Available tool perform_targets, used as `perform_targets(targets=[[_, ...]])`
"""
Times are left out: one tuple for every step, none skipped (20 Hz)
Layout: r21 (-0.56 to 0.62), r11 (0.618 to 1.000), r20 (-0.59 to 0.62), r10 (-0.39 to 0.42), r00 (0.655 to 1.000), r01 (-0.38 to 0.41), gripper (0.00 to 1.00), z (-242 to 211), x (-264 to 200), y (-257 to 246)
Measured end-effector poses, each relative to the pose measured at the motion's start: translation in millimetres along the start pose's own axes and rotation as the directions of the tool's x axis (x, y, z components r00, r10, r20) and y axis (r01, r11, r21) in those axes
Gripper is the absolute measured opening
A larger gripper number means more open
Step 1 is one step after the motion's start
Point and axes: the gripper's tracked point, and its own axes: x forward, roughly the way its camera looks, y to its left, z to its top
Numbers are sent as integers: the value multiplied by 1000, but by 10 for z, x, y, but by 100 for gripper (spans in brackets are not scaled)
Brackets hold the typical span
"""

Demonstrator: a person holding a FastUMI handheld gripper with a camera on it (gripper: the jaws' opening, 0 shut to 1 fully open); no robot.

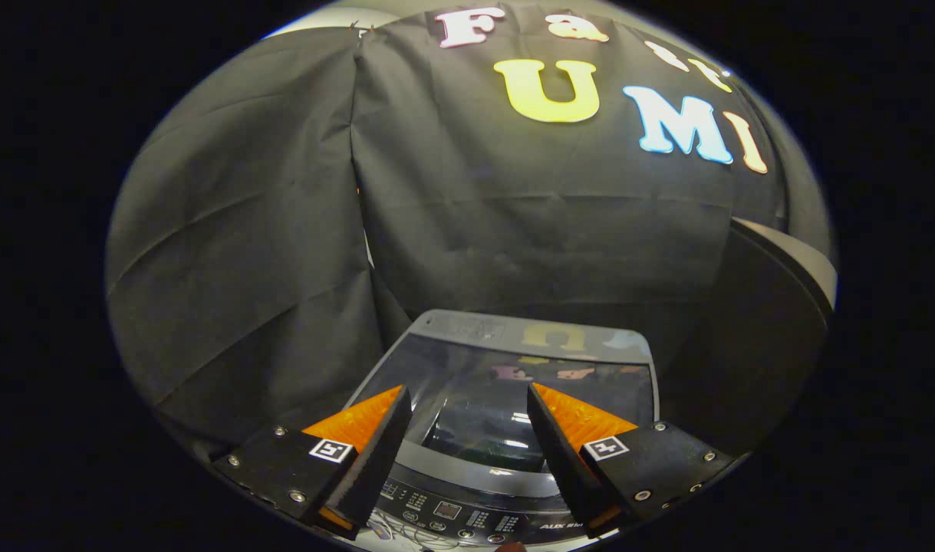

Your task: Put the clothes into the washing machine and then close the washing machine lid.

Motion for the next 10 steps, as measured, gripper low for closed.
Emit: perform_targets(targets=[[2,1000,30,-14,999,14,94,56,-154,26],[6,1000,60,-26,998,26,94,153,-263,9],[9,999,88,-36,995,35,94,234,-335,-12],[9,999,110,-44,993,43,94,332,-410,-76],[6,999,130,-50,990,50,94,434,-488,-138],[1,998,152,-55,987,56,94,536,-593,-193],[-6,998,171,-62,983,64,94,588,-695,-243],[-11,997,192,-69,979,73,94,660,-805,-322],[-15,997,205,-73,976,77,93,692,-915,-400],[-17,997,213,-74,974,79,93,711,-1019,-492]])
